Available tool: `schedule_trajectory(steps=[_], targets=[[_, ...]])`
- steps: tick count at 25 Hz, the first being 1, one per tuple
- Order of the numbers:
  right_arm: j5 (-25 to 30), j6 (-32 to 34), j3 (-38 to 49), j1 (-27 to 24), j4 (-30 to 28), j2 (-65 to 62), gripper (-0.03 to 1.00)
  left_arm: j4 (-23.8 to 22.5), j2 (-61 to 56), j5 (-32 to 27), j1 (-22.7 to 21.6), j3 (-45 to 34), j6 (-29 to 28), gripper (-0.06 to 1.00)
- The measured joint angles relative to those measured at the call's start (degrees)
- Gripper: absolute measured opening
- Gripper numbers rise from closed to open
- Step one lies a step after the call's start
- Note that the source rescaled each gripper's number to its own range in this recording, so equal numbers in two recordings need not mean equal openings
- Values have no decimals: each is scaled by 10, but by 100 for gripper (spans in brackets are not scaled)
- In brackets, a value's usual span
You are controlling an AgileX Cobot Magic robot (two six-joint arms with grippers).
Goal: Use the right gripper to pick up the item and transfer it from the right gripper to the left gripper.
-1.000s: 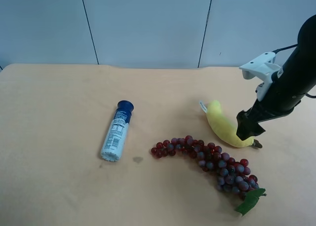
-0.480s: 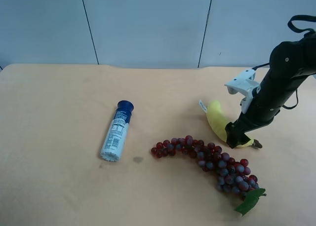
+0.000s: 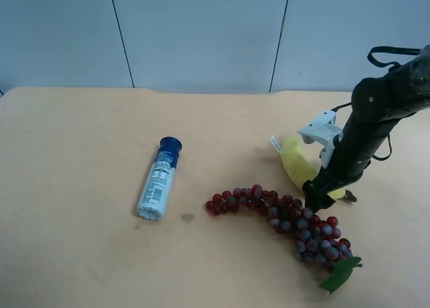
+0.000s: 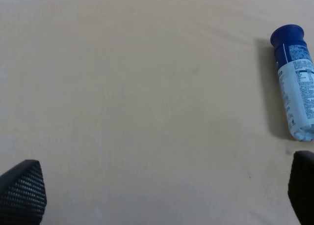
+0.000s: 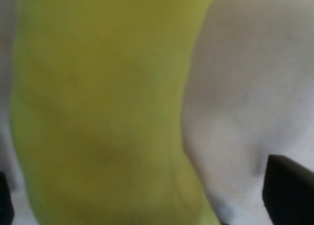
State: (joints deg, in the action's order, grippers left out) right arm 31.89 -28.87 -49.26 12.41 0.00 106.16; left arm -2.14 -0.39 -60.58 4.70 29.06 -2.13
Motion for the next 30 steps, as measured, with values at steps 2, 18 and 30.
schedule_trajectory(steps=[2,18,30], targets=[[-7,0,0,0,-4,2,100,0,0,0,0,0,0,100],[-10,-1,0,0,-12,2,39,0,0,0,0,0,1,100],[10,-1,-1,1,-12,-13,0,0,0,0,0,0,0,100]])
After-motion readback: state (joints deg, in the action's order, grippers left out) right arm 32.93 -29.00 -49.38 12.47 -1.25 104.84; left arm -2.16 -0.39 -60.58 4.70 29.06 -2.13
